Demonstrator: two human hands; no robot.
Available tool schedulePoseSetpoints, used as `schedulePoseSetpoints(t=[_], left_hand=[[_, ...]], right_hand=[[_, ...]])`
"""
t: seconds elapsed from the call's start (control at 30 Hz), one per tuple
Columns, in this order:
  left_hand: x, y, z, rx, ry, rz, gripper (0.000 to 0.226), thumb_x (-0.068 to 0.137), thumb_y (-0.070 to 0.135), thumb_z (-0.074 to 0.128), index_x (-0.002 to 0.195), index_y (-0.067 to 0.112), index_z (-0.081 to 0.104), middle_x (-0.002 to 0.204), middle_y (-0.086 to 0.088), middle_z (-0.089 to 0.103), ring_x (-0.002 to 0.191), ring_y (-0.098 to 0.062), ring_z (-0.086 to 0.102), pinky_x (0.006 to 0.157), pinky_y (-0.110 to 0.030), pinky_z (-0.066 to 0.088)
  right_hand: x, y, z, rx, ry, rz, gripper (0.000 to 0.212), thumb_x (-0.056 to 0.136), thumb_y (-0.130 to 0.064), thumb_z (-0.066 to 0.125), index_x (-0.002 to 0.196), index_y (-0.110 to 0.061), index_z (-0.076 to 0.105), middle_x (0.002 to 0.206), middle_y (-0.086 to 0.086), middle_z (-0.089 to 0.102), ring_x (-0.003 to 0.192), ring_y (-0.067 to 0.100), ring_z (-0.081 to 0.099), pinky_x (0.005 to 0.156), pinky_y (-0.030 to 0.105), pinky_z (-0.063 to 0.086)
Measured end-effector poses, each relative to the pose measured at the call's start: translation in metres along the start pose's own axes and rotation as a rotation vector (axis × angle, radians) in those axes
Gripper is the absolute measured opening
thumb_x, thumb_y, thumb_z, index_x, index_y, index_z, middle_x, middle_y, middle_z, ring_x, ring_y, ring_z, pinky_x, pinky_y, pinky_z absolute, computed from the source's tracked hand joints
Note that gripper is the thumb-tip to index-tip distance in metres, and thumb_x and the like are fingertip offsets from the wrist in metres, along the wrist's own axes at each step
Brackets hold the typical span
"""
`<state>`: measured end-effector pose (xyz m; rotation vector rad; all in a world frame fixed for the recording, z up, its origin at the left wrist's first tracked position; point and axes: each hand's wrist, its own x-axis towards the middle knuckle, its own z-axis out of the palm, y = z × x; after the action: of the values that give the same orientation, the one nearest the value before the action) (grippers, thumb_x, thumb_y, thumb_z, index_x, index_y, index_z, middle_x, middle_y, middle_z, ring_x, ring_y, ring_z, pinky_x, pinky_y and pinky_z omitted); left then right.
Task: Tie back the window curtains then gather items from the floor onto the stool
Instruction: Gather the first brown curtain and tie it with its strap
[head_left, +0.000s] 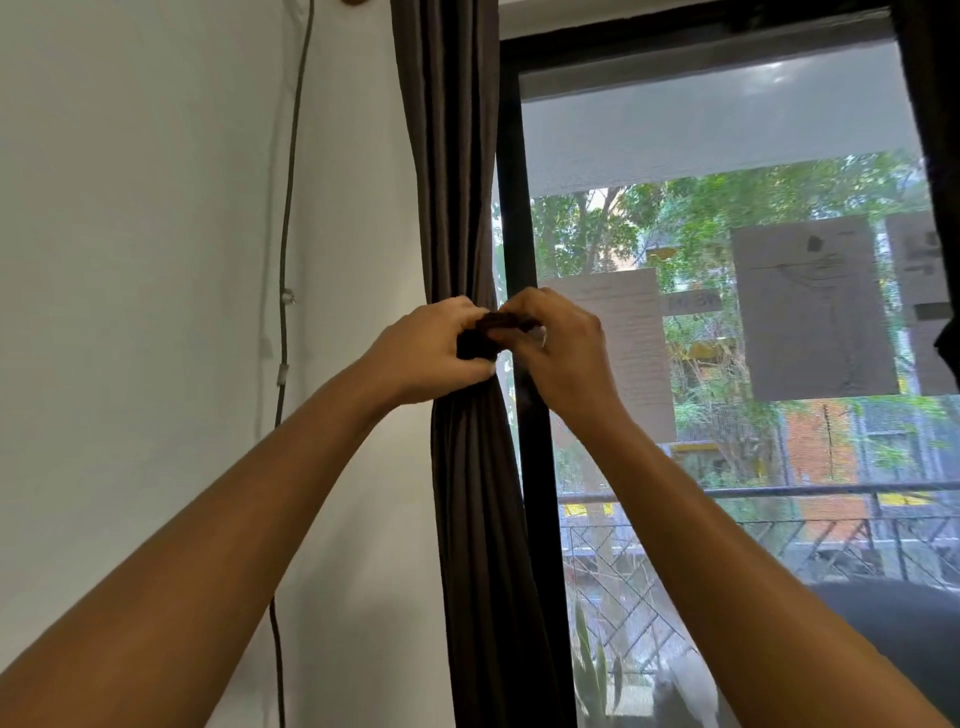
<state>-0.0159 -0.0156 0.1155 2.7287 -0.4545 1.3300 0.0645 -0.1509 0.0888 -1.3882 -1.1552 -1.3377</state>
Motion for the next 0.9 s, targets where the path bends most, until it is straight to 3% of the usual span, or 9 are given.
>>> schedulePoseSetpoints(t=[0.1,0.2,0.3,0.5,0.6,0.73,0.9], left_hand=[[-0.001,-0.002,0.004,-0.008,0.119,0.004,0.034,0.084,0.042,0.065,0.111,0.020,0.065,0.098,0.000,0.064,0.089,-0.018,0.061,0.083,-0.043,0.053],[-0.003,-0.006,0.009,-0.015,0.218,0.019,0.026,0.090,0.034,0.062,0.110,0.018,0.069,0.091,0.000,0.070,0.082,-0.017,0.064,0.078,-0.041,0.055],[-0.006,-0.012,0.010,-0.039,0.272,0.019,0.020,0.092,0.028,0.061,0.103,0.016,0.072,0.085,-0.002,0.072,0.076,-0.017,0.065,0.074,-0.040,0.056],[-0.012,-0.017,0.011,-0.065,0.336,0.042,0.022,0.093,0.023,0.059,0.108,0.011,0.071,0.093,-0.007,0.073,0.084,-0.019,0.067,0.076,-0.027,0.055],[-0.015,-0.017,0.012,-0.031,0.365,0.061,0.022,0.094,0.022,0.058,0.109,0.010,0.070,0.095,-0.007,0.073,0.084,-0.017,0.065,0.075,-0.016,0.048],[-0.011,-0.011,0.008,-0.033,0.327,0.071,0.021,0.094,0.020,0.058,0.109,0.010,0.070,0.095,0.000,0.070,0.084,-0.009,0.059,0.077,-0.008,0.040],[-0.004,-0.005,-0.002,-0.167,0.251,0.010,0.018,0.093,0.023,0.059,0.105,0.016,0.071,0.087,0.004,0.067,0.080,-0.008,0.062,0.075,-0.014,0.050]], right_hand=[[0.005,-0.005,-0.001,0.149,-0.008,0.105,0.011,0.080,-0.017,0.072,0.082,-0.019,0.061,0.072,-0.011,0.060,0.068,0.009,0.061,0.060,0.019,0.048],[0.003,-0.004,0.000,0.375,-0.038,0.384,0.012,0.081,-0.017,0.072,0.086,-0.016,0.061,0.073,-0.003,0.064,0.070,0.013,0.067,0.062,0.026,0.057],[-0.003,0.000,-0.003,0.571,-0.132,0.599,0.005,0.084,-0.014,0.069,0.085,-0.013,0.064,0.071,-0.001,0.065,0.069,0.013,0.065,0.060,0.024,0.056],[-0.006,-0.001,-0.009,0.660,-0.169,0.666,0.003,0.085,-0.009,0.066,0.083,-0.011,0.065,0.071,0.004,0.067,0.062,0.012,0.065,0.065,0.026,0.059],[-0.005,-0.001,-0.011,0.771,-0.296,0.744,0.003,0.085,-0.008,0.066,0.085,-0.009,0.063,0.073,0.004,0.069,0.062,0.011,0.067,0.066,0.026,0.059],[-0.004,0.000,-0.009,0.729,-0.493,0.708,0.009,0.085,-0.010,0.066,0.089,-0.013,0.058,0.085,0.007,0.072,0.071,0.013,0.070,0.065,0.028,0.058],[0.000,0.001,-0.006,0.390,-0.341,0.408,0.021,0.081,-0.018,0.072,0.094,-0.019,0.055,0.076,0.005,0.070,0.069,0.015,0.068,0.062,0.029,0.057]])
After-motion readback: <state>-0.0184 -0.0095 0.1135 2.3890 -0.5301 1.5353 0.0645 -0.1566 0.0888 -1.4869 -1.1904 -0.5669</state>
